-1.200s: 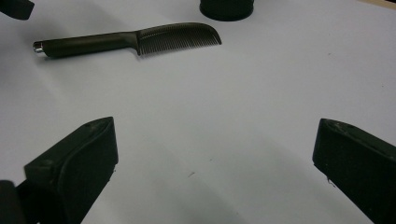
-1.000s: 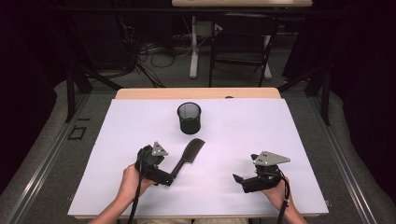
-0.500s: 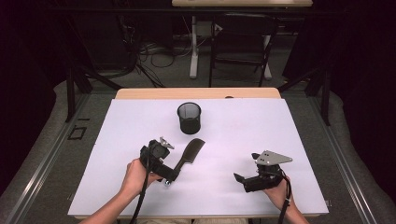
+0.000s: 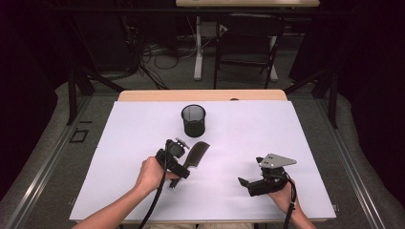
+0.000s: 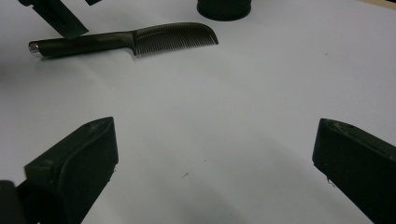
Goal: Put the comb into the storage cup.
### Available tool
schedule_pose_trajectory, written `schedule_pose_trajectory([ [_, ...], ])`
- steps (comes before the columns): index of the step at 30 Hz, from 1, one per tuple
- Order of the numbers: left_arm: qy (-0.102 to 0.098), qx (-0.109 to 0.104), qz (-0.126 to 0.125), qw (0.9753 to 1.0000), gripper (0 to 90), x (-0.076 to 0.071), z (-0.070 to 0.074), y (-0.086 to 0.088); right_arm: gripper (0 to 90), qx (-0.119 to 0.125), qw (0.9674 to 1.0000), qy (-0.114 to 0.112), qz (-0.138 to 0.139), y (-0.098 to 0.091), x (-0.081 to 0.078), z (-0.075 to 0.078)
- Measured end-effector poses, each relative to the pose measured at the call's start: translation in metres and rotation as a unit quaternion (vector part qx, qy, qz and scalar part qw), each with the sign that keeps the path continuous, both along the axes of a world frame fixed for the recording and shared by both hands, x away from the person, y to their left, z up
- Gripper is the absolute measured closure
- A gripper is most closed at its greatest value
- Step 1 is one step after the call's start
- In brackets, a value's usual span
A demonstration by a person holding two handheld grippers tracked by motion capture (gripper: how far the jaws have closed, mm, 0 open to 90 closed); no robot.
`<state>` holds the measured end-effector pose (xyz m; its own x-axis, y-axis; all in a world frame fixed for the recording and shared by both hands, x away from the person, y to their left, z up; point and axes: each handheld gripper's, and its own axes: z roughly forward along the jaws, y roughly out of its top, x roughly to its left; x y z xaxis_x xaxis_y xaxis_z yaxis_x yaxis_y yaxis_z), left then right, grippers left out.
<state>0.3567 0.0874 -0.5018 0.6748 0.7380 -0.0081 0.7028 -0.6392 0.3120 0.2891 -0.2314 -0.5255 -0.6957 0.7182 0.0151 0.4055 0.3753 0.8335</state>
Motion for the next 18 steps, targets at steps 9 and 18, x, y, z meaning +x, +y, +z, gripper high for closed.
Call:
schedule_pose_trajectory([
  [9,0.028,0.033,-0.002,0.9991,44.7,0.013,-0.004,-0.016,0.0,-0.003,1.0000,0.002,0.003,0.001,0.000,-0.001],
  [18,0.046,0.050,-0.001,0.9977,57.0,0.021,-0.012,-0.022,0.0,-0.004,1.0000,0.004,0.008,0.001,0.000,-0.001],
])
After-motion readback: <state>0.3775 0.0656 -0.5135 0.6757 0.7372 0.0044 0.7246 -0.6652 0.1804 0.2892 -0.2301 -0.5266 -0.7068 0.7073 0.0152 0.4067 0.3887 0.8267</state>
